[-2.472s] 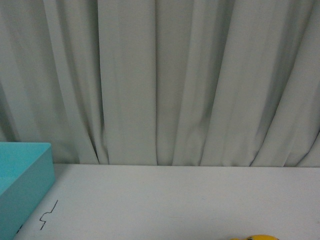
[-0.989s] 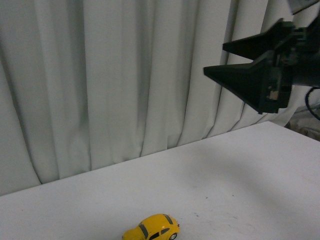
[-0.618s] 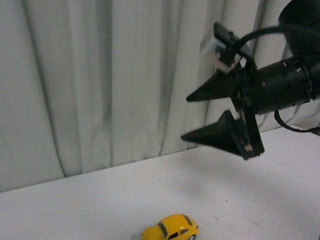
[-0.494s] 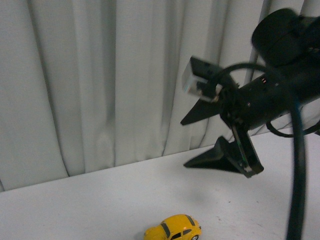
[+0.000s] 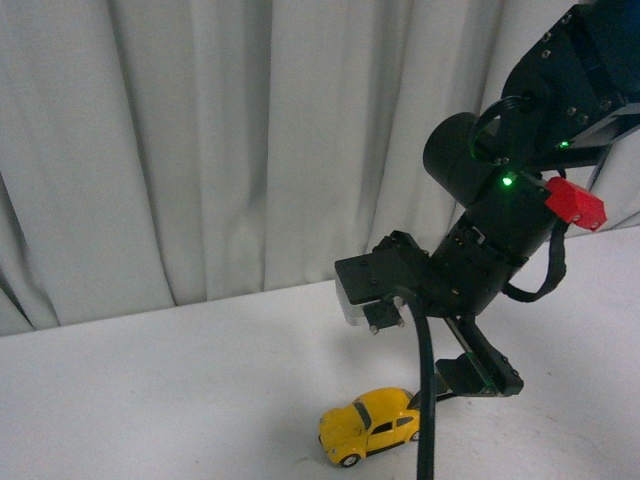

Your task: Wind up and store yellow beetle toy

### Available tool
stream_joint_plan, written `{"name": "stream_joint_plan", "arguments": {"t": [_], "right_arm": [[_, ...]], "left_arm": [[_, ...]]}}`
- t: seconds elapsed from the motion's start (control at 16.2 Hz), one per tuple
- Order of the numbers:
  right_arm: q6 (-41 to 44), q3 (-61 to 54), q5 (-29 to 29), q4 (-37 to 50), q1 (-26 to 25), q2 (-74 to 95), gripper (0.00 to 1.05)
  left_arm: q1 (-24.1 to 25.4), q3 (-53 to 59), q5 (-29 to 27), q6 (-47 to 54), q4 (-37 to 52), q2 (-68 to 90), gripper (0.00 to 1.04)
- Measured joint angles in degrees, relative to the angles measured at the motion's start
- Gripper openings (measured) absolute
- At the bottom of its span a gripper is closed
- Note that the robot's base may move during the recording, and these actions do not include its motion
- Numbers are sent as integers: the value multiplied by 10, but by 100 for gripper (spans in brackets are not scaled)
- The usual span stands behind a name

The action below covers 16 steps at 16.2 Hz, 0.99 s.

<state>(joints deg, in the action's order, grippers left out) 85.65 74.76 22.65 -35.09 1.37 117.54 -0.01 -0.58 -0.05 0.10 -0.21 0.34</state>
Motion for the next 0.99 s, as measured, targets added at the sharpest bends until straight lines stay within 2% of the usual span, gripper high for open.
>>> {"name": "stream_joint_plan", "arguments": {"t": [0.25, 0.74, 0.87, 0.93, 0.99], "right_arm": [[15, 10, -14, -22, 36, 38, 98], [70, 17, -73, -14, 58, 70, 98], [78, 18, -77, -15, 60, 70, 80], [78, 23, -77, -23, 62, 70, 54], [78, 25, -76, -23, 63, 70, 46]], "left_arm": [[0, 0, 0, 0, 0, 0, 98], [0, 0, 0, 0, 0, 0, 98], [0, 0, 0, 0, 0, 0, 98], [0, 0, 0, 0, 0, 0, 98], [0, 0, 0, 0, 0, 0, 98]]}}
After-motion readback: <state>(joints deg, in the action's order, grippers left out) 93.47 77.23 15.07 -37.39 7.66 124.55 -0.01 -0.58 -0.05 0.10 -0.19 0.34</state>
